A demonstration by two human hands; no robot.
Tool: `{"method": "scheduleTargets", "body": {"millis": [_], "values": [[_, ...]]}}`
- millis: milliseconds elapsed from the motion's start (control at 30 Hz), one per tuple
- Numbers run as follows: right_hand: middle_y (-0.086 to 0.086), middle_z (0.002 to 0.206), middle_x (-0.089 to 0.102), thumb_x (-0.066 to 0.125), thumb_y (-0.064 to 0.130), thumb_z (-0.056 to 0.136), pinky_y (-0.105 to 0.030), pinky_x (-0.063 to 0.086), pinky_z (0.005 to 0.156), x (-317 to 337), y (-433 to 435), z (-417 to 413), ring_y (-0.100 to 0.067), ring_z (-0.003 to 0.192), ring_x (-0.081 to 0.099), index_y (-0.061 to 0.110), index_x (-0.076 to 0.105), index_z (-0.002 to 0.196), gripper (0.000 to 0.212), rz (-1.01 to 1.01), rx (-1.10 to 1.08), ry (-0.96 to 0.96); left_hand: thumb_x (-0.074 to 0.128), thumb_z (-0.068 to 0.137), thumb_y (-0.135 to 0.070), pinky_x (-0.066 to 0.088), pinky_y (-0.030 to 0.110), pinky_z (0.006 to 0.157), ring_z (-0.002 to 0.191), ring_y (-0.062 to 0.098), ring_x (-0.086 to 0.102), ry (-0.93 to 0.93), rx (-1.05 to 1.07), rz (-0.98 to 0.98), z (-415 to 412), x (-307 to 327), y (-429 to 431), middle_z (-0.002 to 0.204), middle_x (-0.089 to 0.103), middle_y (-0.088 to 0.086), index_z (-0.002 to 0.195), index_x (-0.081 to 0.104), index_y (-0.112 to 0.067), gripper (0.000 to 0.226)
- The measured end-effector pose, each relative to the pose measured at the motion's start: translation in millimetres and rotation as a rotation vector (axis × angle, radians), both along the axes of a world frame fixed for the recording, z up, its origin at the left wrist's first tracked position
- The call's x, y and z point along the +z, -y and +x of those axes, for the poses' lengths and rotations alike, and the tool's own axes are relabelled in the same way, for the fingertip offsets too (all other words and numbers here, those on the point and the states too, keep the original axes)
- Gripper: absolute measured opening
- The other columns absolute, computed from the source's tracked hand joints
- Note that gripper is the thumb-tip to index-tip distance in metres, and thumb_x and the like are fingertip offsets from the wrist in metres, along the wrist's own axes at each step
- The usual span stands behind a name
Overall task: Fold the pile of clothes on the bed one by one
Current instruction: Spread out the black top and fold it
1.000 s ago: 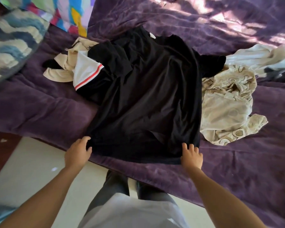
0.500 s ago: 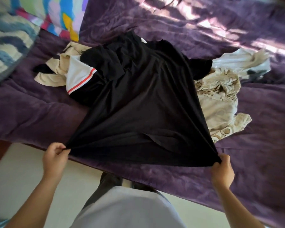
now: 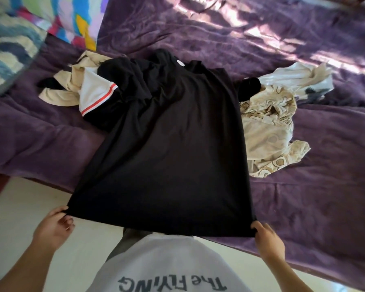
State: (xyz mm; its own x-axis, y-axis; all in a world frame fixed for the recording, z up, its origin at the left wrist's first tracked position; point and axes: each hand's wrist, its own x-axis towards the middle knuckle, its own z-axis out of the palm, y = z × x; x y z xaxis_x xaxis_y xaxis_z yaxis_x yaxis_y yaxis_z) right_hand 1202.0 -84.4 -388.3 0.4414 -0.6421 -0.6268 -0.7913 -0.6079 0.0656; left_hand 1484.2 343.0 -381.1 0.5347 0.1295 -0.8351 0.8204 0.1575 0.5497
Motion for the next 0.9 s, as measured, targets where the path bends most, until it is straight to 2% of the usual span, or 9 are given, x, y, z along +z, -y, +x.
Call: {"method": "scheduleTargets", "body": {"millis": [33, 67, 100, 167, 233, 367, 533, 700, 900], "values": [[-0.001, 0.117, 0.053, 0.040, 0.011, 0.089, -0.028, 0.039, 0.072, -3, -1, 3, -0.020, 0.111, 0.052, 0.025, 0.052, 0.122, 0.037, 0.011, 0.012, -0.003, 0.075, 0.071, -0.007, 0.039, 0.012, 0.041, 0.029, 0.004, 0.046, -0.002, -0.027, 0.064, -1, 0, 4, 0.035, 0.047, -0.004, 0.070, 0.056, -0.019, 0.022], [-0.001, 0.118, 0.052, 0.039, 0.011, 0.091, -0.028, 0.040, 0.074, -5, -1, 7, -0.020, 0.112, 0.050, 0.024, 0.051, 0.122, 0.036, 0.021, 0.035, -0.017, 0.050, 0.090, -0.002, 0.042, 0.018, 0.046, 0.031, 0.006, 0.049, -0.013, -0.089, 0.169, 1, -6, 6, 0.036, 0.050, -0.003, 0.079, 0.054, -0.015, 0.018], [-0.001, 0.120, 0.050, 0.039, 0.014, 0.092, -0.029, 0.042, 0.080, -8, -1, 12, -0.021, 0.114, 0.047, 0.024, 0.051, 0.122, 0.035, 0.027, 0.079, -0.037, 0.035, 0.096, -0.001, 0.041, 0.025, 0.052, 0.036, 0.009, 0.055, -0.028, -0.166, 0.292, 3, -13, 9, 0.042, 0.056, 0.000, 0.088, 0.055, -0.011, 0.023], [-0.001, 0.127, 0.043, 0.040, 0.023, 0.093, -0.031, 0.040, 0.093, -11, 2, 22, -0.022, 0.120, 0.041, 0.026, 0.051, 0.124, 0.033, 0.032, 0.203, -0.079, 0.034, 0.095, -0.002, 0.040, 0.032, 0.065, 0.069, 0.026, 0.064, 0.012, -0.364, 0.551, 11, -25, 15, 0.076, 0.066, 0.016, 0.105, 0.061, -0.002, 0.028], [-0.001, 0.136, 0.036, 0.039, 0.032, 0.094, -0.033, 0.036, 0.100, -11, 5, 31, -0.023, 0.125, 0.036, 0.028, 0.052, 0.125, 0.034, 0.042, 0.287, -0.080, 0.043, 0.093, -0.007, 0.044, 0.038, 0.078, 0.096, 0.041, 0.057, 0.049, -0.591, 0.792, 19, -28, 25, 0.109, 0.061, 0.023, 0.109, 0.065, -0.002, 0.028], [-0.004, 0.148, 0.027, 0.034, 0.037, 0.097, -0.035, 0.031, 0.104, -8, 9, 55, -0.024, 0.134, 0.029, 0.024, 0.052, 0.127, 0.037, 0.035, 0.328, -0.004, 0.044, 0.090, -0.011, 0.043, 0.043, 0.084, 0.101, 0.045, 0.052, 0.147, -0.773, 1.056, 29, -23, 52, 0.112, 0.057, 0.027, 0.106, 0.067, -0.008, 0.028], [-0.005, 0.150, 0.025, 0.032, 0.038, 0.099, -0.036, 0.030, 0.106, 1, -1, 100, -0.025, 0.137, 0.026, 0.020, 0.050, 0.128, 0.038, 0.088, 0.372, 0.067, 0.050, 0.088, -0.013, 0.046, 0.046, 0.087, 0.103, 0.044, 0.051, 0.300, -0.797, 1.023, 45, -12, 90, 0.116, 0.056, 0.024, 0.102, 0.069, -0.009, 0.024], [-0.004, 0.149, 0.027, 0.032, 0.039, 0.100, -0.034, 0.029, 0.106, 9, -20, 153, -0.023, 0.136, 0.027, 0.020, 0.049, 0.130, 0.039, 0.121, 0.402, 0.131, 0.053, 0.089, -0.014, 0.045, 0.045, 0.091, 0.108, 0.041, 0.050, 0.394, -0.848, 0.934, 76, 2, 120, 0.118, 0.053, 0.022, 0.113, 0.063, -0.008, 0.027], [-0.002, 0.151, 0.024, 0.030, 0.037, 0.101, -0.032, 0.028, 0.107, 24, -44, 211, -0.021, 0.138, 0.024, 0.021, 0.048, 0.131, 0.038, 0.135, 0.378, 0.186, 0.054, 0.091, -0.020, 0.040, 0.040, 0.096, 0.115, 0.033, 0.051, 0.443, -0.777, 0.630, 160, 17, 168, 0.126, 0.052, 0.017, 0.130, 0.048, -0.006, 0.041]]}}
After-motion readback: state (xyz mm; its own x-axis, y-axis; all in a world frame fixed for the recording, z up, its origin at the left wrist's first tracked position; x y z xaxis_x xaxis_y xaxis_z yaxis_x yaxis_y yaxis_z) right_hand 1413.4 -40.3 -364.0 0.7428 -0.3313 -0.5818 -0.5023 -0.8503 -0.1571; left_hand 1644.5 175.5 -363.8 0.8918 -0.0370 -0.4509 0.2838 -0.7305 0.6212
